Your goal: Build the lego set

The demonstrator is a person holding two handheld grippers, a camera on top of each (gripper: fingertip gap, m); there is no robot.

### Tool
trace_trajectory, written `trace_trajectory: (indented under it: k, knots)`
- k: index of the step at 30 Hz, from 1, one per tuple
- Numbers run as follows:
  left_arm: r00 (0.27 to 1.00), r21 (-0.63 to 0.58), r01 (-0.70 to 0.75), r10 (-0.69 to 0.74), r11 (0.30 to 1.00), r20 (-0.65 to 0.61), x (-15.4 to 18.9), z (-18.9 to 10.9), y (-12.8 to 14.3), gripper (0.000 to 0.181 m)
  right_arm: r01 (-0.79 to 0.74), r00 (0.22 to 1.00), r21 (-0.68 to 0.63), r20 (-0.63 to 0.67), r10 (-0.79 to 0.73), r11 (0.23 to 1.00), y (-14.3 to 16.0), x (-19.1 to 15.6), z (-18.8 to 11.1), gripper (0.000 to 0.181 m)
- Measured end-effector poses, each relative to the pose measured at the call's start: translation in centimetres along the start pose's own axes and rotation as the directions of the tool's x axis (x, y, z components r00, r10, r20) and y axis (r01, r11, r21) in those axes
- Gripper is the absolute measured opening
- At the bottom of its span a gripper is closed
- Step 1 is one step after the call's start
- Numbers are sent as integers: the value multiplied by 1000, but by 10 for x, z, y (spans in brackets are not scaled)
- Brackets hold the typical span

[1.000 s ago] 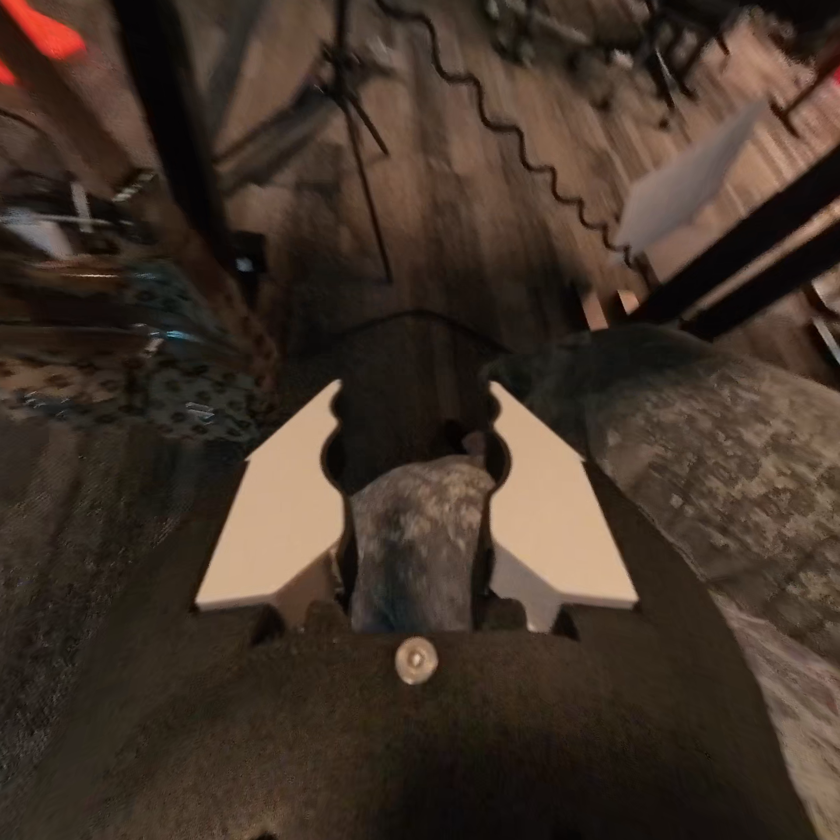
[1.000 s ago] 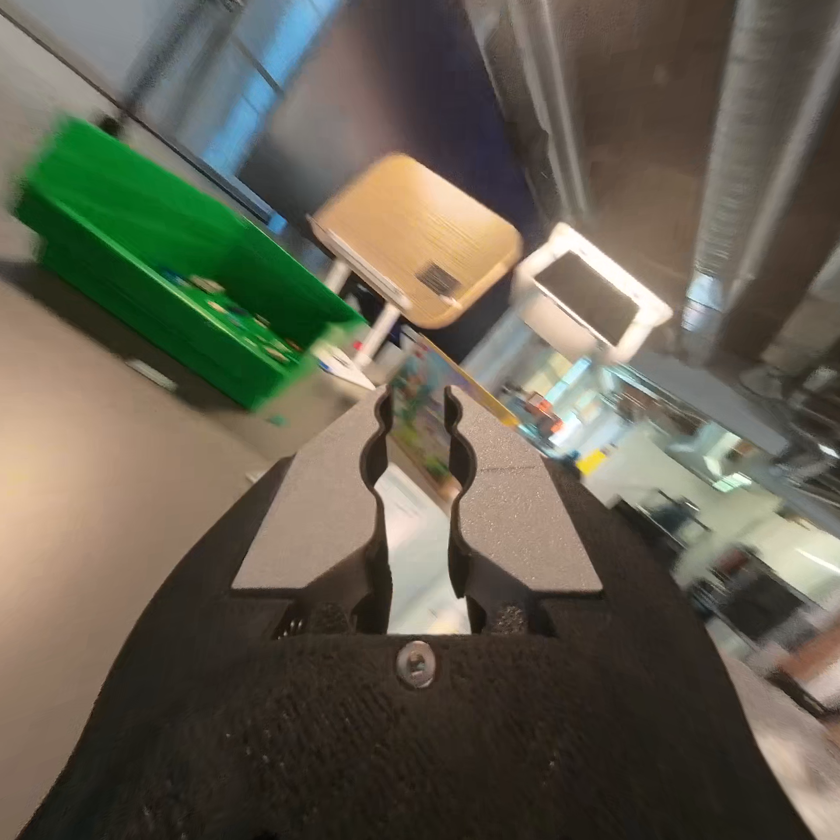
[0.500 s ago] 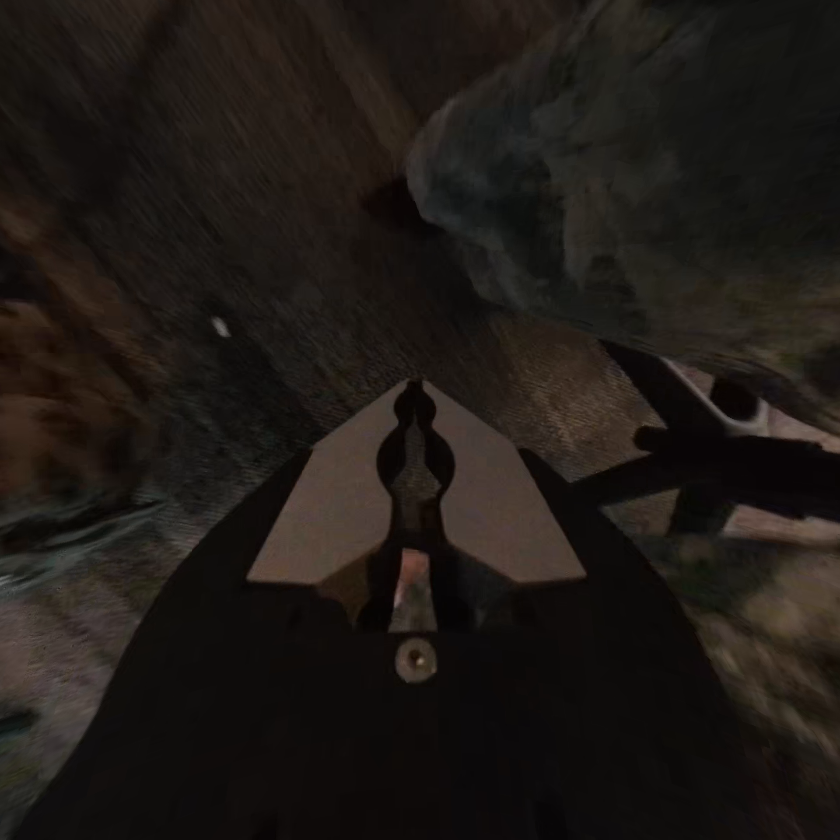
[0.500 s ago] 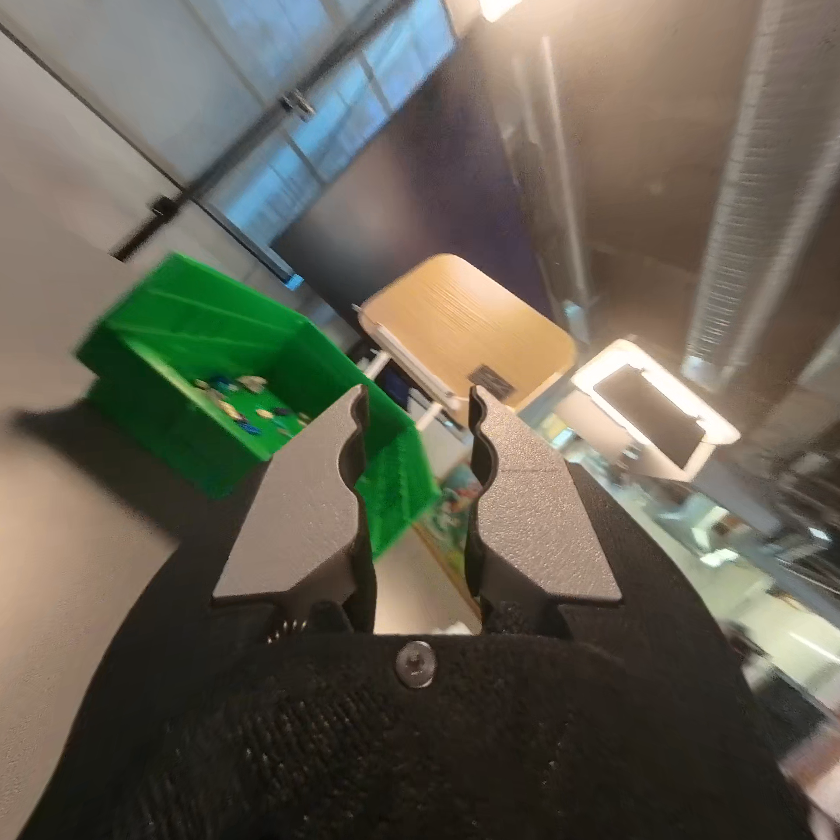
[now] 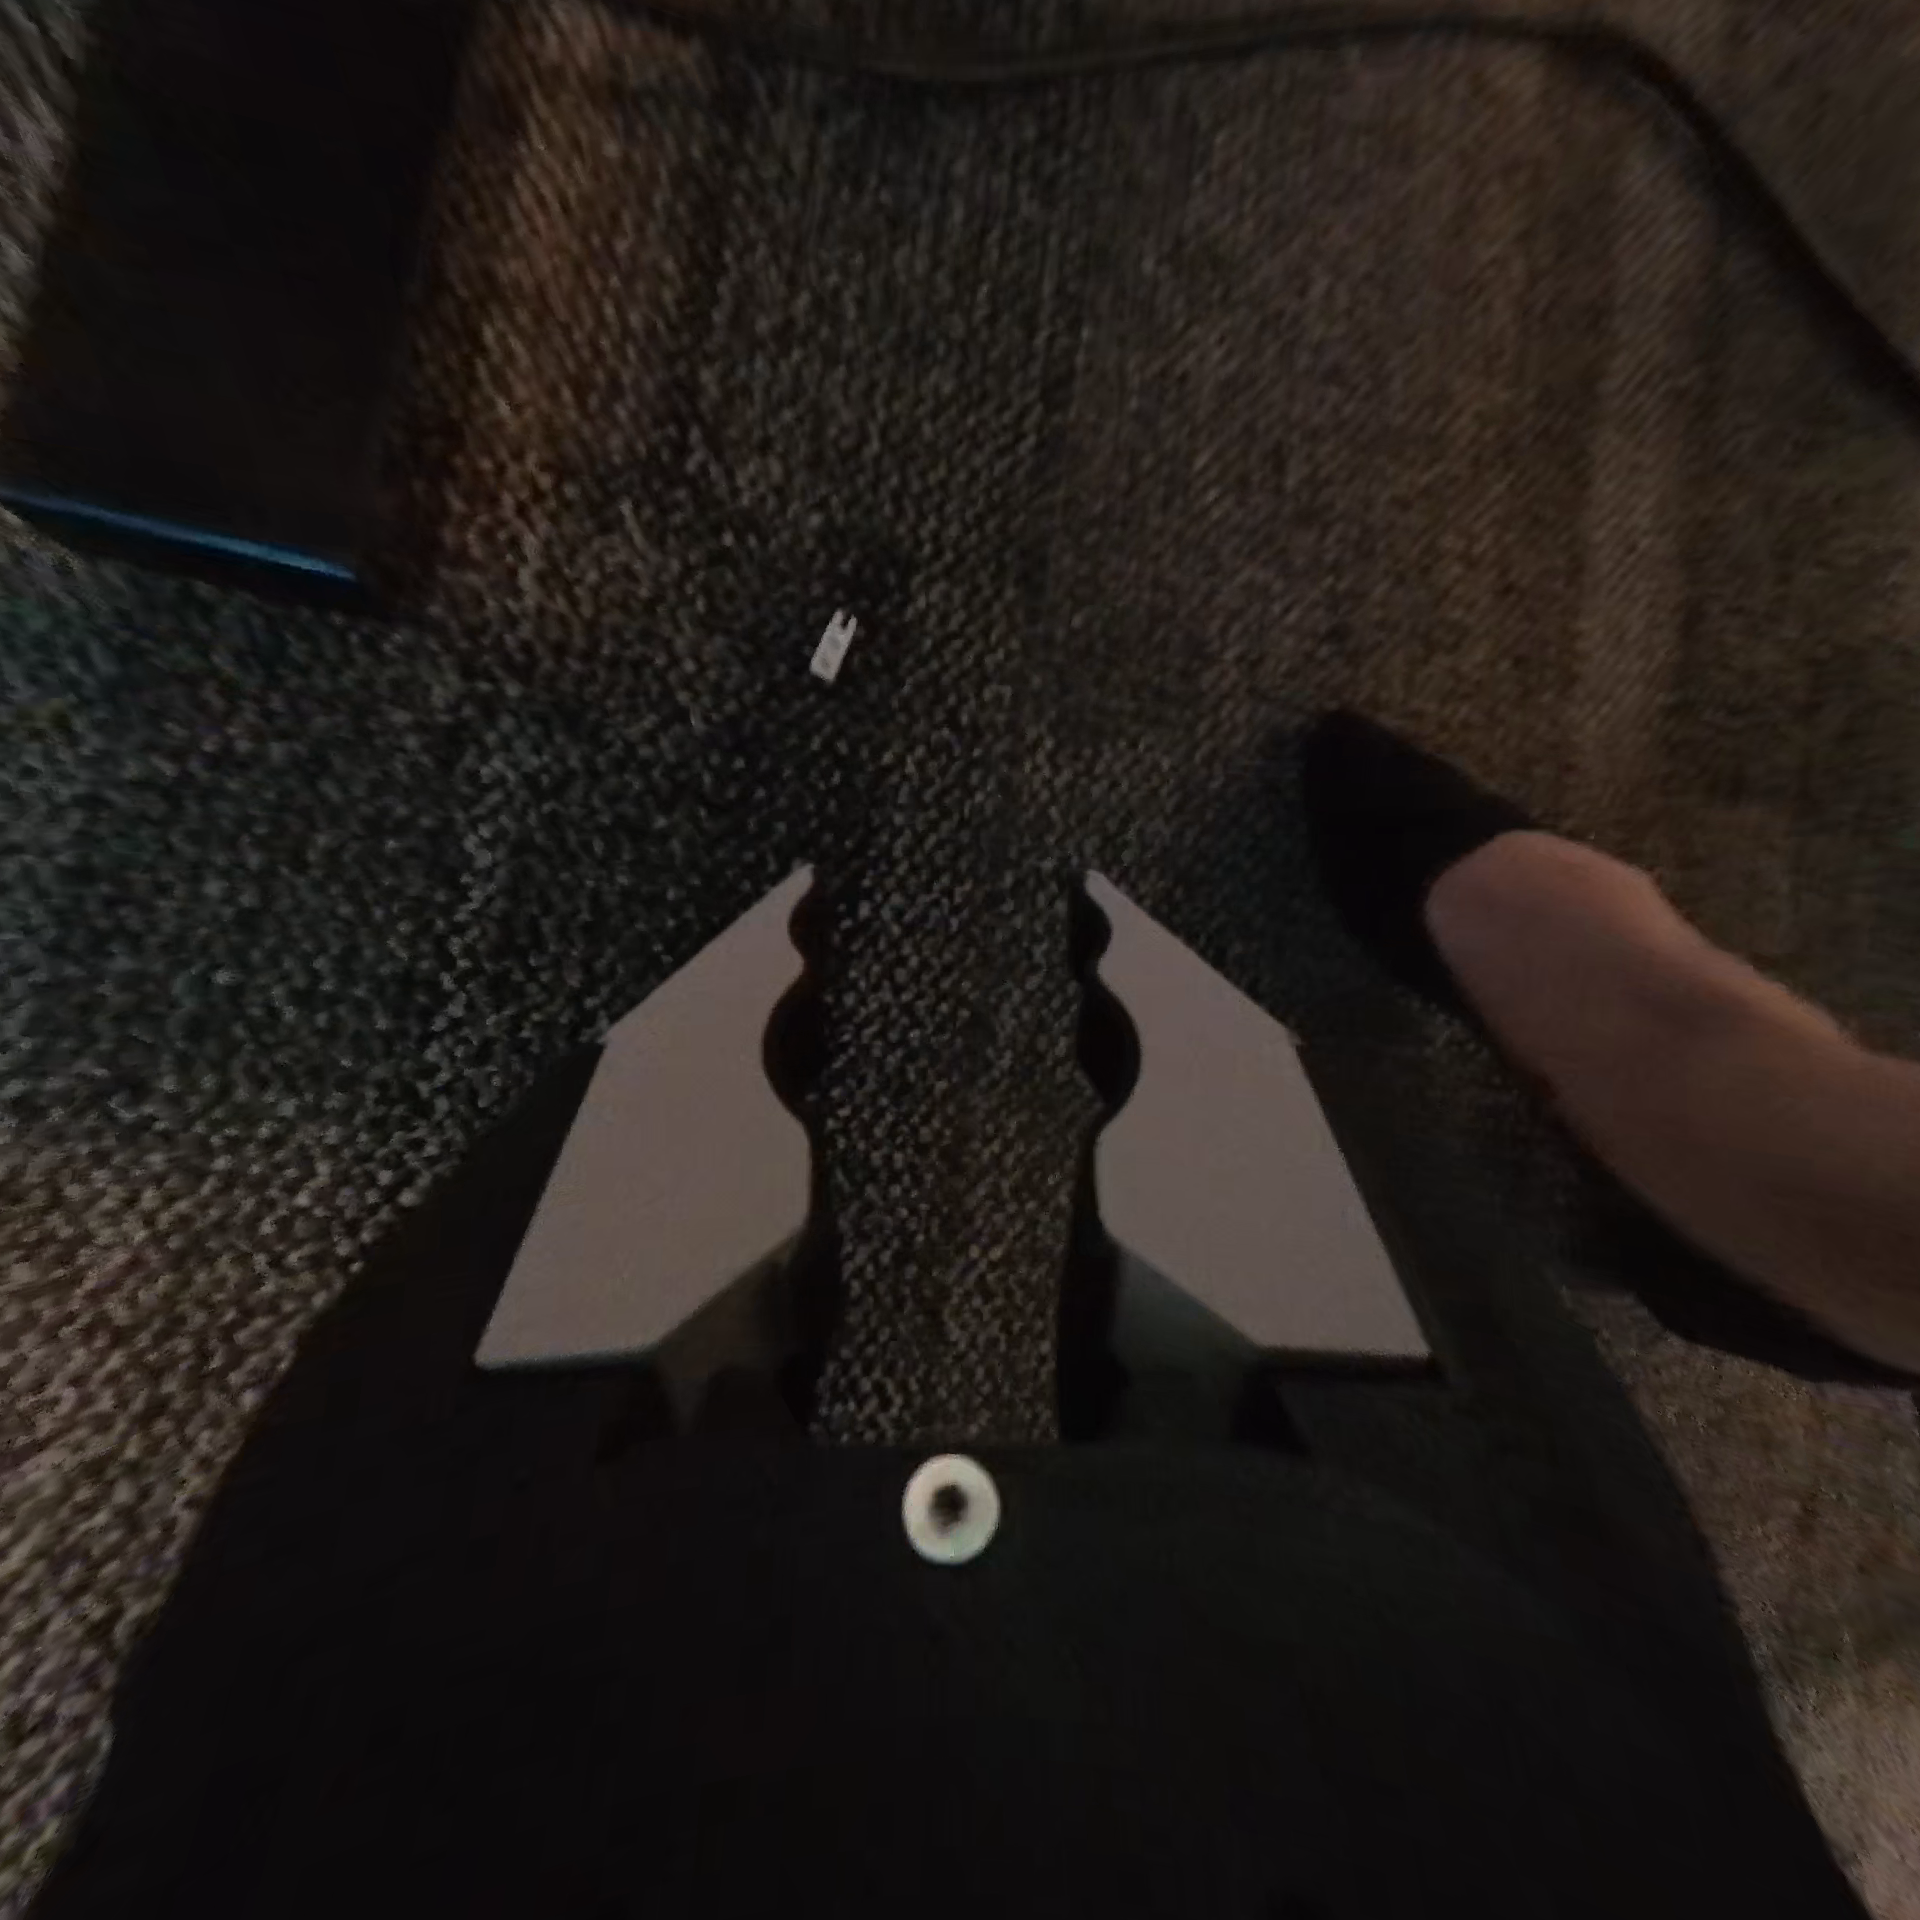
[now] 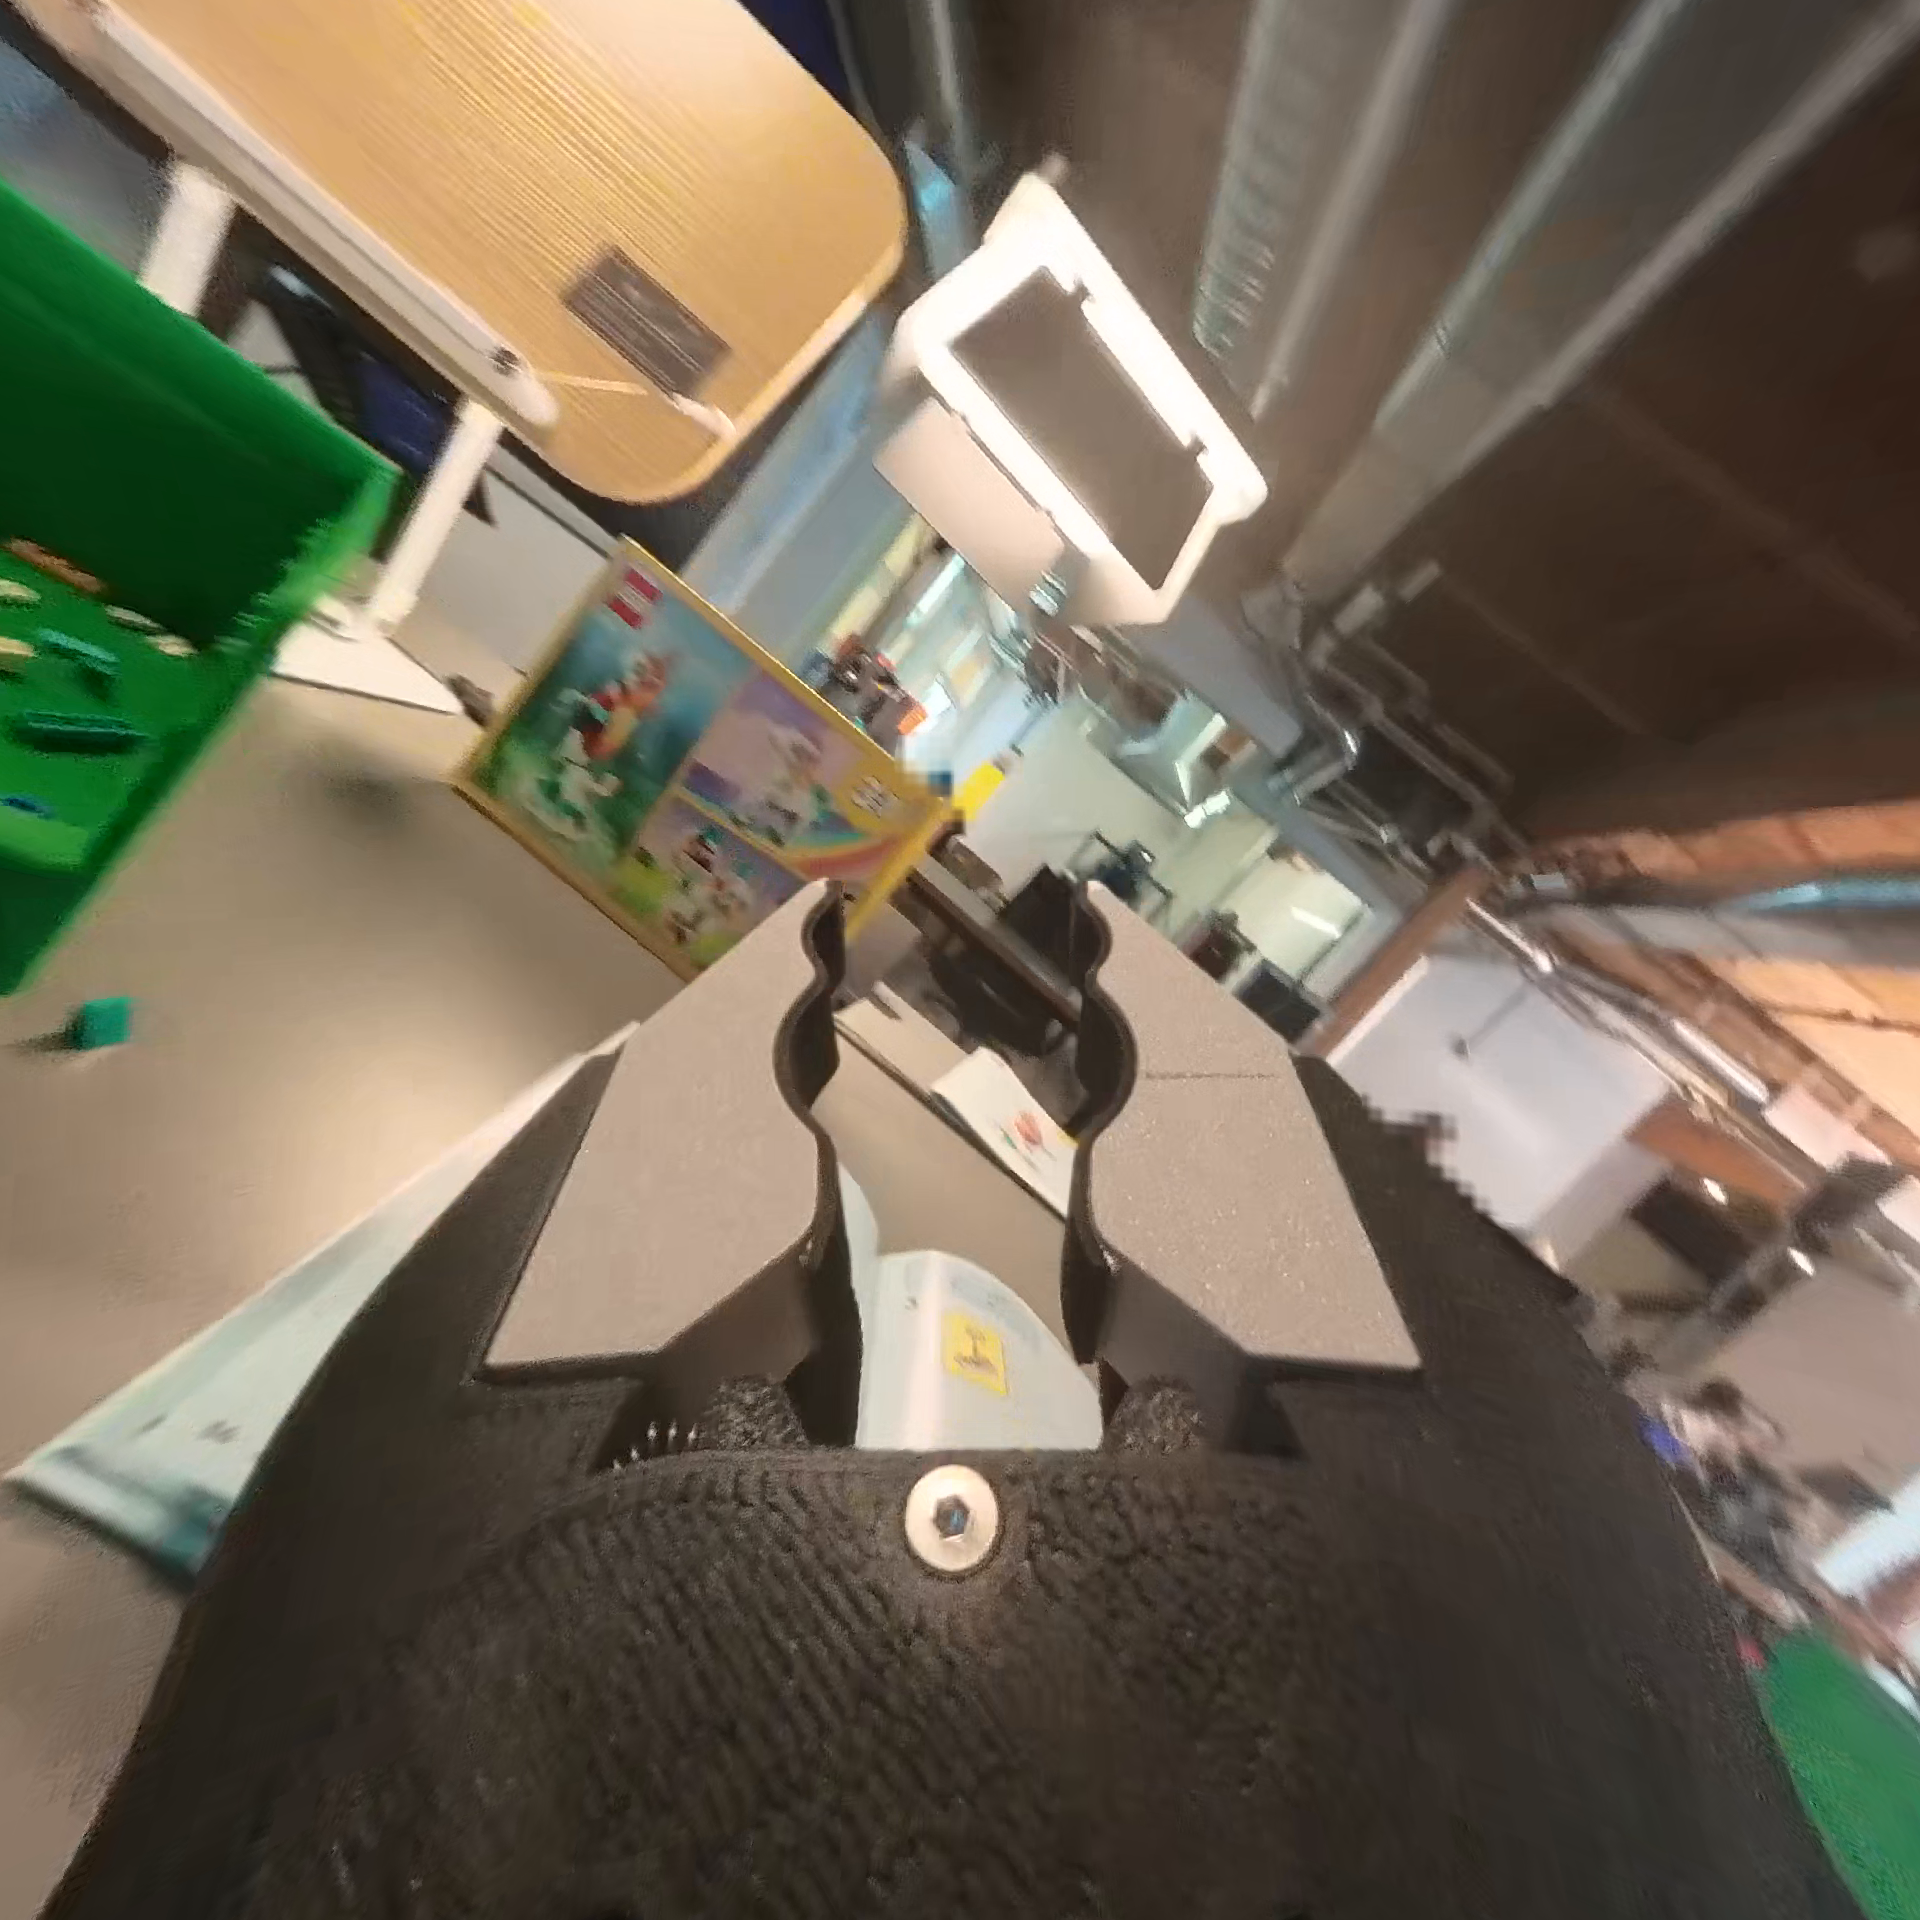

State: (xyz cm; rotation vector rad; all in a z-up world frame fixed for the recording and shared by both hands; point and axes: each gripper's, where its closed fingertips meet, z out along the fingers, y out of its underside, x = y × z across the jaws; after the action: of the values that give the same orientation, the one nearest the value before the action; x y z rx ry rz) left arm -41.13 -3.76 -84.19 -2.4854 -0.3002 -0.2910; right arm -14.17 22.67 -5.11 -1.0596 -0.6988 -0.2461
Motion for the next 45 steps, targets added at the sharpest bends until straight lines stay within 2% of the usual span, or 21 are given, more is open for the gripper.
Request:
trace_trajectory:
  k: [3,6,8,11,12,16,19,21,26,29,34,37,38,39,41,43,45]
  knots:
    - [997,-24,28,-29,999,-72,-6,22,14,58,0,998,-82,-55,-5,997,17,10,4,39]
    - [993,-28,35,-37,999,-111,-12,45,21,61,27,995,-138,-88,-40,990,28,15,6,37]
    - [980,5,138,-136,990,-146,-20,57,12,54,40,992,-168,-109,-59,985,33,18,6,36]
    - [937,56,297,-280,953,-206,-33,70,-8,36,56,987,-199,-134,-84,978,36,21,7,35]
    - [936,37,293,-278,955,-217,-35,75,-8,36,58,987,-199,-138,-87,978,35,21,7,35]
    - [978,-23,99,-101,995,-180,-39,92,-6,43,63,988,-194,-124,-88,979,33,15,11,34]
    - [988,-106,-28,11,994,-155,-41,103,3,51,53,989,-200,-127,-80,978,34,15,13,34]
    - [990,-152,-59,38,987,-135,-44,107,10,56,10,990,-193,-137,-38,981,34,15,16,33]
    - [990,-136,-114,102,984,-94,-46,114,7,49,45,995,-176,-85,-61,983,30,3,21,31]
    - [987,-118,-147,138,982,-82,-43,119,2,48,25,994,-186,-100,-44,982,33,7,21,30]
    - [981,-121,-191,192,974,-4,-51,123,1,30,-2,993,-189,-120,-21,982,35,10,22,29]
    - [985,-122,-156,164,980,51,-60,123,-1,8,20,993,-188,-107,-41,982,33,6,23,29]
    - [992,-118,-125,127,985,15,-57,123,-2,0,18,994,-187,-106,-38,982,32,6,23,29]
    - [993,-111,-92,83,990,-85,-45,124,-2,0,17,994,-188,-104,-37,982,32,5,24,29]
    - [995,-94,-55,48,994,-83,-46,125,-6,5,30,994,-190,-94,-48,981,32,2,25,29]
    - [991,-47,-65,59,997,-124,-40,123,-11,36,38,994,-188,-89,-56,981,31,1,25,30]
    - [985,-49,-67,58,997,-160,-35,123,-9,40,39,994,-192,-89,-57,981,32,1,25,29]
